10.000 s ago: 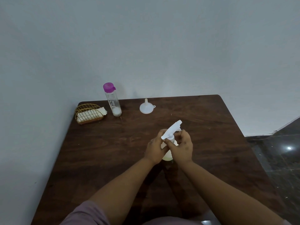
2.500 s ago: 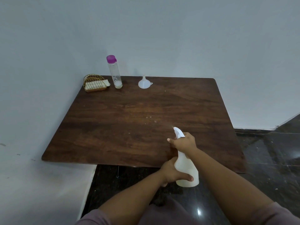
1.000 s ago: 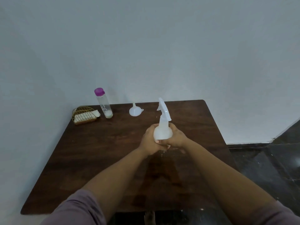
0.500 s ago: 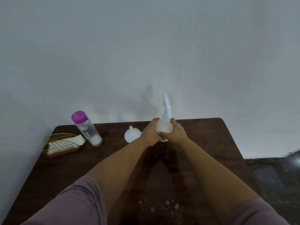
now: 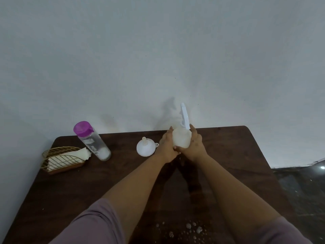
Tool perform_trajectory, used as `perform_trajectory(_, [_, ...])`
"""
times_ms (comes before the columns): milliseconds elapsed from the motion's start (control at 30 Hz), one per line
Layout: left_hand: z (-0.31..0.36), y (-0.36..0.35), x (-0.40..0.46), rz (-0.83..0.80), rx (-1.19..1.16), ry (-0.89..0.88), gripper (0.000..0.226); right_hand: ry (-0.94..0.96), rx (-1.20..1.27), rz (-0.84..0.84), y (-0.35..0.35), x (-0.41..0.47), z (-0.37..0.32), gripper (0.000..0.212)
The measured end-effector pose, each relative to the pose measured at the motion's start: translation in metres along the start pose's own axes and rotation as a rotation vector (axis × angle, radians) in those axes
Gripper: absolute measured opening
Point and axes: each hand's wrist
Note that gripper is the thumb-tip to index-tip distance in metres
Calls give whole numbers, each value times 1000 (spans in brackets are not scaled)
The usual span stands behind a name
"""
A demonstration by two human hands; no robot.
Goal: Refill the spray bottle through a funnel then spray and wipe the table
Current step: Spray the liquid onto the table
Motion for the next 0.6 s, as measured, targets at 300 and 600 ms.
perform_trajectory(300, [-8,12,-119,293,-121,81,57,-183,111,60,-48,-90,-29,65])
perform_trajectory(600, [-97,77,-268,509,-120,365,54,225,-111,-266,-143,-154,-98,21])
Point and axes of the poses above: each hand's wrist, its own x-axis towards the middle knuckle, its own y-axis out of the back of the hand, z = x × y, and after that the axes turned 2 degrees about x, right-handed
